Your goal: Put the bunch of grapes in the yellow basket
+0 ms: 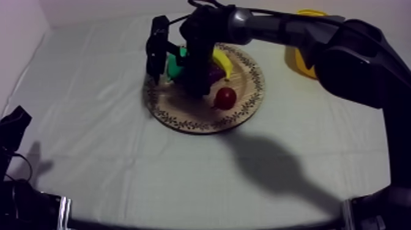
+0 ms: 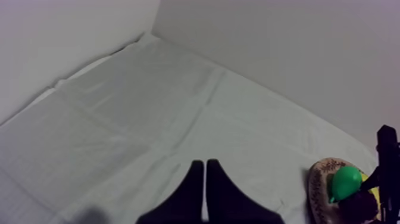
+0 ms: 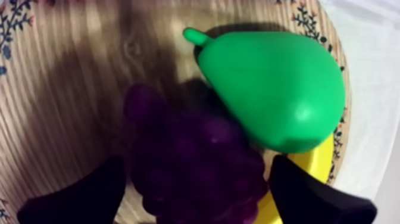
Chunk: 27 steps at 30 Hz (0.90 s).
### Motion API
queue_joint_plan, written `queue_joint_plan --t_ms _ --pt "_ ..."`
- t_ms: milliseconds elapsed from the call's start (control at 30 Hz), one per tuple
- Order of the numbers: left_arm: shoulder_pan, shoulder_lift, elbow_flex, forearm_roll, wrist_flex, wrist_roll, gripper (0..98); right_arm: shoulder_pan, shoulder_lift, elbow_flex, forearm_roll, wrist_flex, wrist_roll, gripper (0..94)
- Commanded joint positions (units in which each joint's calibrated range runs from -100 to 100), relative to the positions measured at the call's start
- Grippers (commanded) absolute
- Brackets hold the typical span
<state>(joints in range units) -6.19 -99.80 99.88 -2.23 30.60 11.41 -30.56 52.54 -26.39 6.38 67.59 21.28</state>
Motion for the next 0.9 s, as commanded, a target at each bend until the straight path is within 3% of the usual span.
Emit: queue_joint_plan --t_ms 0,167,333,867 --pt "0.01 -0.03 0.01 0.01 0.04 0.00 0.1 0.10 0.18 0.03 -0.02 -0.47 -0.01 64.4" --pt "0.01 -0.03 0.01 0.01 0.04 0.00 0.1 0.42 0.20 0.15 -0.14 -0.99 0.23 47.8" --pt "0.01 -0.03 0.01 0.01 0.04 0.00 0.1 0.63 0.04 0.94 -0.20 -1.57 0.48 38.8" --pt "0.01 -0.03 0.01 0.01 0.04 0.00 0.1 1.30 -10.33 9.21 -0.11 -4.07 -1.58 32.9"
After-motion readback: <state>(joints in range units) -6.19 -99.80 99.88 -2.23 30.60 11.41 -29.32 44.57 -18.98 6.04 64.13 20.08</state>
